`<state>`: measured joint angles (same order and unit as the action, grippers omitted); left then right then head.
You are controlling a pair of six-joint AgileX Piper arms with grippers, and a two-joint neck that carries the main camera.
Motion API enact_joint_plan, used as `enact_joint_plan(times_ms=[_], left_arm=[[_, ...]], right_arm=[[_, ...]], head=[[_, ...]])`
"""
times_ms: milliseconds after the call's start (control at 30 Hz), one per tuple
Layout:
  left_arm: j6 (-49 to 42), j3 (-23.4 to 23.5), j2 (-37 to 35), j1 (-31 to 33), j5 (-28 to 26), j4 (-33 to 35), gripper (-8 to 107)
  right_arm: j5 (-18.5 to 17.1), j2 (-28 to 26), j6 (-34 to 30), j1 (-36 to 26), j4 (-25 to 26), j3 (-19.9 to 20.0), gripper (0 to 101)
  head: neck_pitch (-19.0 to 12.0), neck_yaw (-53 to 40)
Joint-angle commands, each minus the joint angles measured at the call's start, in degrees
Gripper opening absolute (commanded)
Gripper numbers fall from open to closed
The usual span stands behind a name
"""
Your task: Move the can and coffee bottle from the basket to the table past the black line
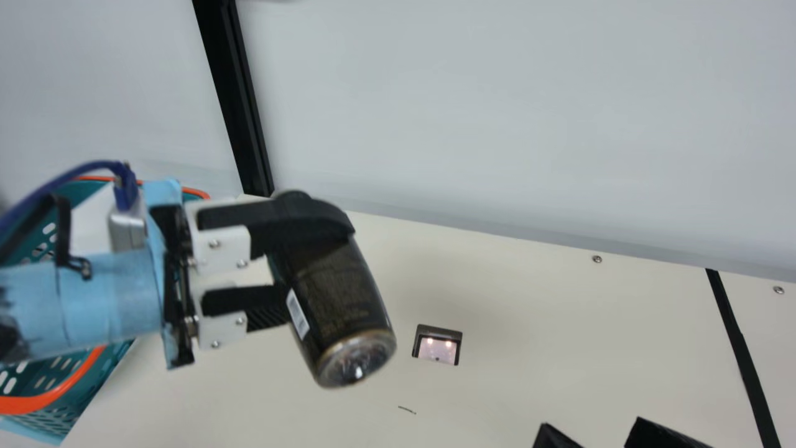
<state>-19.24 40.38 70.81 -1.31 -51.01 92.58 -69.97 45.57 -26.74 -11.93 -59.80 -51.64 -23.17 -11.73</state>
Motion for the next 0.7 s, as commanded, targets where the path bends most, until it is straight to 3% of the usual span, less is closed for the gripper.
enact_joint_plan(times_ms=[0, 367, 667], left_arm=[[0.0, 0.0, 0.0, 0.0, 0.0, 0.0, 10], [-0.3, -0.7, 0.0, 0.0, 0.0, 0.0, 10], [-0.3, -0.7, 0.0, 0.0, 0.0, 0.0, 10]], right_arm=[[0.0, 0.0, 0.0, 0.0, 0.0, 0.0, 101], [0.8, 0.8, 0.8, 1.1, -0.5, -0.1, 101], [4.2, 7.2, 1.0, 5.0, -5.0, 1.7, 101]], head=[[-1.8, 0.2], [-1.8, 0.2], [-1.8, 0.2]])
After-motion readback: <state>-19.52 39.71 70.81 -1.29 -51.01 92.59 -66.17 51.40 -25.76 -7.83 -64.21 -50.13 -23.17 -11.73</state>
